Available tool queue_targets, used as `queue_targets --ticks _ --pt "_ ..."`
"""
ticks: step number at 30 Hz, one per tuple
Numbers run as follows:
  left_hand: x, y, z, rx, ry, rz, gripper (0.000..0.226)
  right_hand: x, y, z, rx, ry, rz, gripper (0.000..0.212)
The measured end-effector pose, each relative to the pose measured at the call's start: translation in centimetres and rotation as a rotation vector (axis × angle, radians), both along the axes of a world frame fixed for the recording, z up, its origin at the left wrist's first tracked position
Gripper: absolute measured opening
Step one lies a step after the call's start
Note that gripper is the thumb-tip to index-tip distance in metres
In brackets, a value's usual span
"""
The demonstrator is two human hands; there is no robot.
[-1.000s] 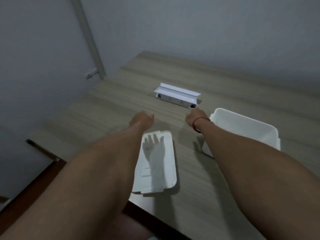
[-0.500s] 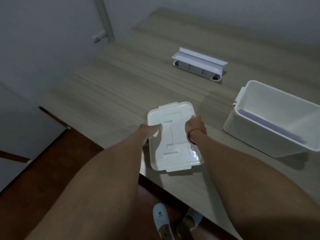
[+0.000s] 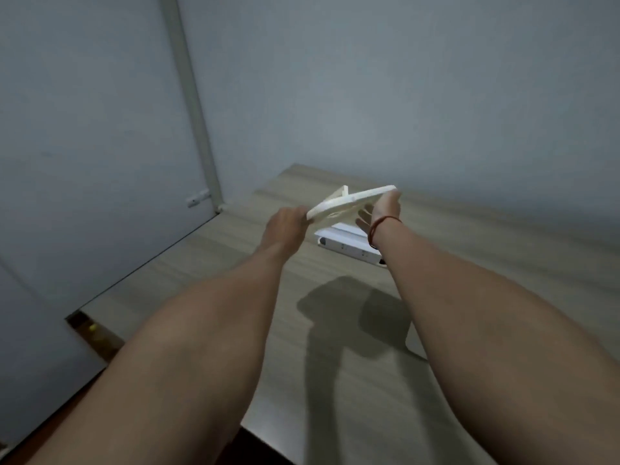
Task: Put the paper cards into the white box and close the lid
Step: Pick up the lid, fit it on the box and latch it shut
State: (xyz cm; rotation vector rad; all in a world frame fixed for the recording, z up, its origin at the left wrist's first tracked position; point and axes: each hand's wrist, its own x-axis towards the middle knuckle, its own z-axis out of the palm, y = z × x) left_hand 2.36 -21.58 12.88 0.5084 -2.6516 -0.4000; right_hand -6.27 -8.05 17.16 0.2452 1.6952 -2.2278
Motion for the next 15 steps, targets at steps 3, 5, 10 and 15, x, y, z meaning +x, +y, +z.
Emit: queue_targets --ticks 3,5,10,15 --pt "-0.4 2.2 1.8 -0.139 -0.059 -0.005 0.028 0.6 0.7 1.7 0.011 -0.011 -0.031 0.036" --pt "-1.0 3.1 2.2 -0.176 -0.188 -0.058 0.034 0.7 1.6 2.0 0.053 -0.007 -0.071 0.025" --pt "-3.5 4.5 2.3 0.004 -0.618 -0.254 0.079 -0.1 5.6 -0.4 0.237 -0.048 -0.199 0.04" --pt "-4.6 7.9 1.9 0.169 -0.592 -0.331 0.053 -0.7 11.4 -1.5 0.304 -0.06 -0.305 0.047"
